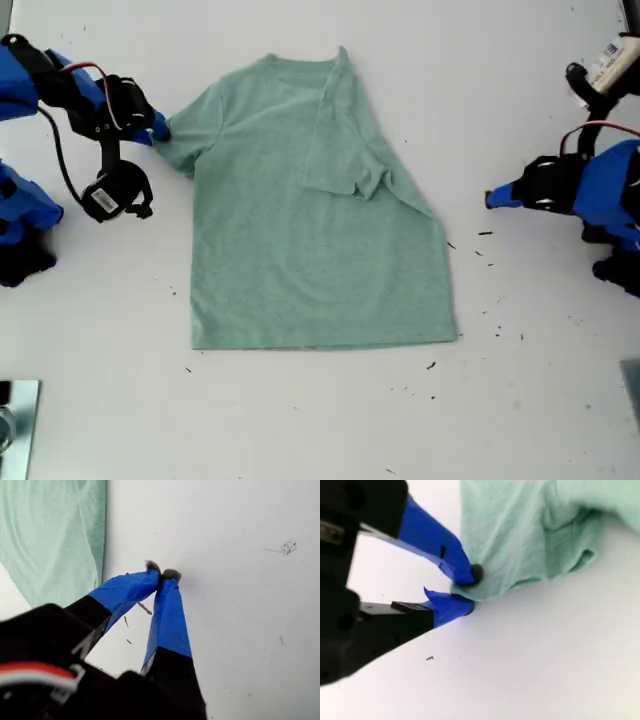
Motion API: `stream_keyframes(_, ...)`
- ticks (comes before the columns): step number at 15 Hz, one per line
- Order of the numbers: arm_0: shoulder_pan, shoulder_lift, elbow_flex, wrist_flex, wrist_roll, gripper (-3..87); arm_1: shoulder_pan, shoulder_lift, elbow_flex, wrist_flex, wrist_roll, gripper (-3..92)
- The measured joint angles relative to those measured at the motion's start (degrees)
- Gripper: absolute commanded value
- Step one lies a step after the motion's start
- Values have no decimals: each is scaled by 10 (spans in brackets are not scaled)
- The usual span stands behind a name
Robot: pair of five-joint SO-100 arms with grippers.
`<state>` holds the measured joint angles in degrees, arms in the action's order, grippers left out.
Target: Fold t shirt
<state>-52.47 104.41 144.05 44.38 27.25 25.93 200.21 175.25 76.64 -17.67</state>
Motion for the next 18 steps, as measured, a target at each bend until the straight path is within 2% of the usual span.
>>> stream_keyframes(4, -1, -45, -44, 4, 22, -2, -11, 0, 0, 0, 2, 21)
stream_keyframes(5, 13, -34, -58, 20, 13, -2, -11, 0, 0, 0, 2, 21)
stream_keyframes(8, 63, 82, -123, 140, -17, -2, -11, 0, 0, 0, 2, 22)
stream_keyframes(10, 80, 153, -171, 182, -18, -2, -11, 0, 0, 0, 2, 22)
stream_keyframes(12, 92, 174, -207, 184, -18, -2, -11, 0, 0, 0, 2, 22)
stream_keyframes(14, 120, 156, -234, 158, -17, -2, -11, 0, 0, 0, 2, 22)
stream_keyframes(18, 233, -54, -427, 96, 2, -2, -11, 0, 0, 0, 2, 22)
